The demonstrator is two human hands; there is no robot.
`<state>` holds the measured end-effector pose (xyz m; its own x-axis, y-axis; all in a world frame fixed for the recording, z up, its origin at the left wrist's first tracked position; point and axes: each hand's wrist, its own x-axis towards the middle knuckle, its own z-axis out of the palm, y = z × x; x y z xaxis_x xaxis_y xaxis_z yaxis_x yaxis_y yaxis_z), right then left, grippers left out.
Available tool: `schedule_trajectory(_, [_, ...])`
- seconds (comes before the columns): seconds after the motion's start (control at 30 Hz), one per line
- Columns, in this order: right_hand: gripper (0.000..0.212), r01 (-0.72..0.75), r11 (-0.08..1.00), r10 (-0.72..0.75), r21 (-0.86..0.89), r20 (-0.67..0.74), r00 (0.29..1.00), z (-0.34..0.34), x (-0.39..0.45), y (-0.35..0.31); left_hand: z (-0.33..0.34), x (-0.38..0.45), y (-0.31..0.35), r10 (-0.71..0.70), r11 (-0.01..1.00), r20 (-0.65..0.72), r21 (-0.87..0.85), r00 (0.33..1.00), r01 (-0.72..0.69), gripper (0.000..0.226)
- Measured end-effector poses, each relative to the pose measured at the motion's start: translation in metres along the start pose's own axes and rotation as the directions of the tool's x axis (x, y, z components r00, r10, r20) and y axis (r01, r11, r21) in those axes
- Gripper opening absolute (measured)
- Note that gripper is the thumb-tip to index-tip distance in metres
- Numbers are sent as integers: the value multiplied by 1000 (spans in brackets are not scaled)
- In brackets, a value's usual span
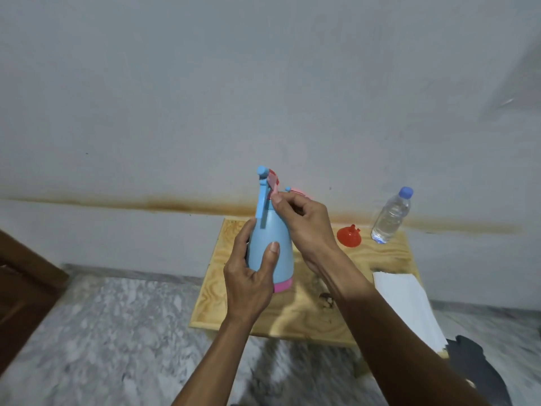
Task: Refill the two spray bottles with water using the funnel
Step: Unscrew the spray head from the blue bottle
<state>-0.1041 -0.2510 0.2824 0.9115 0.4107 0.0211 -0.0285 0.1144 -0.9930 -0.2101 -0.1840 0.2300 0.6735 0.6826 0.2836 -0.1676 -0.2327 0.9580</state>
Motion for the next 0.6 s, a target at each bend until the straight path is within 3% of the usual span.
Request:
schedule_trajectory(0.13, [35, 14, 999, -11, 46, -65, 998, 17, -6, 3, -11, 4, 2, 2, 999, -9, -32, 1000, -3, 50])
schedule_trajectory(0.27, [19, 40, 998, -43, -41, -78, 996, 38, -9, 3, -26, 9, 5, -16, 998, -16, -54, 1000, 16, 54])
schedule_trajectory(0.43, [34, 44, 999, -43, 7, -126, 991, 65, -14, 5, -46, 18, 7, -5, 998, -12, -61, 1000, 4, 47])
schedule_trajectory(0.6, [15, 31, 998, -24, 48, -133, 991, 86, -20, 4, -65, 22, 2, -7, 997, -6, -83, 1000, 6, 51])
